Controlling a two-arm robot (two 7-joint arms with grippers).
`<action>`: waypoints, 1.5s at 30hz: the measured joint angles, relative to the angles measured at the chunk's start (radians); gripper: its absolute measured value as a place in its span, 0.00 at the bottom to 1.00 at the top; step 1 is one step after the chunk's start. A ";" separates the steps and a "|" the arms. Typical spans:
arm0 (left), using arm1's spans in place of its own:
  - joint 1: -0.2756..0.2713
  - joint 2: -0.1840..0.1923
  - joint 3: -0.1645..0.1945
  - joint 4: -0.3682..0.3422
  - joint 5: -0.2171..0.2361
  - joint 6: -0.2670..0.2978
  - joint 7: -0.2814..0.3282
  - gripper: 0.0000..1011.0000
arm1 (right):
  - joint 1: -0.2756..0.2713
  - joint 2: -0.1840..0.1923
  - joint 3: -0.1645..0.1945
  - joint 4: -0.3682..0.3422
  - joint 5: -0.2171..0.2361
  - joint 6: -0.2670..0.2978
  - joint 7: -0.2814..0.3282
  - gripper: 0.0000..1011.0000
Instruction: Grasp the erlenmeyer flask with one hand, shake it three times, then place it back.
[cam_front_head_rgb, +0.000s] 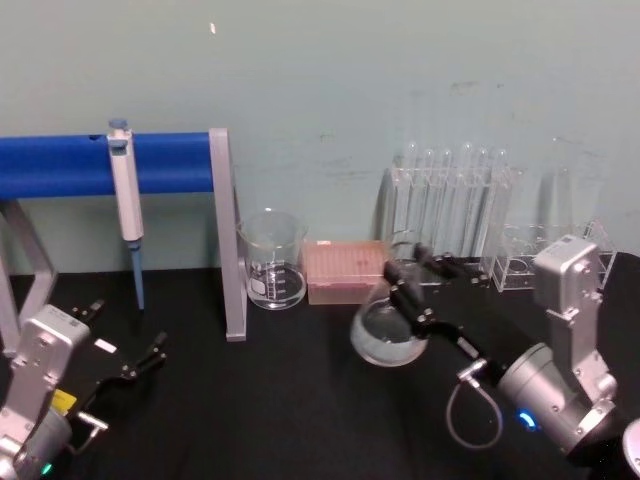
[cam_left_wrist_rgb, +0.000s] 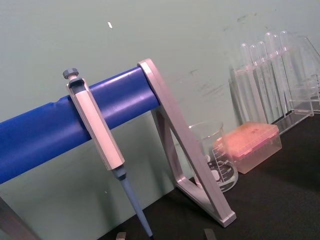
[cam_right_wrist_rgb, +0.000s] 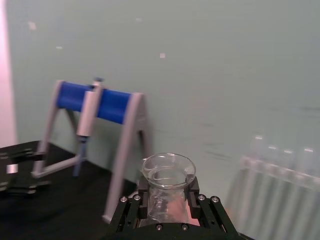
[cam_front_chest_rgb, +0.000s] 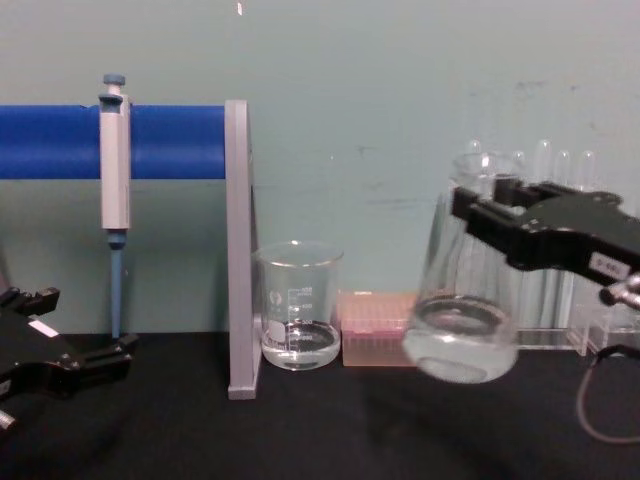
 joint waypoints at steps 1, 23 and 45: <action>0.000 0.000 0.000 0.000 0.000 0.000 0.000 0.99 | 0.005 0.005 -0.014 0.003 0.009 0.000 0.019 0.45; 0.000 0.000 0.000 0.000 0.000 0.000 0.000 0.99 | 0.066 0.051 -0.115 0.044 0.100 0.013 0.126 0.45; 0.000 0.000 0.000 0.000 0.000 0.000 0.000 0.99 | 0.104 0.084 -0.158 0.075 0.142 0.018 0.110 0.45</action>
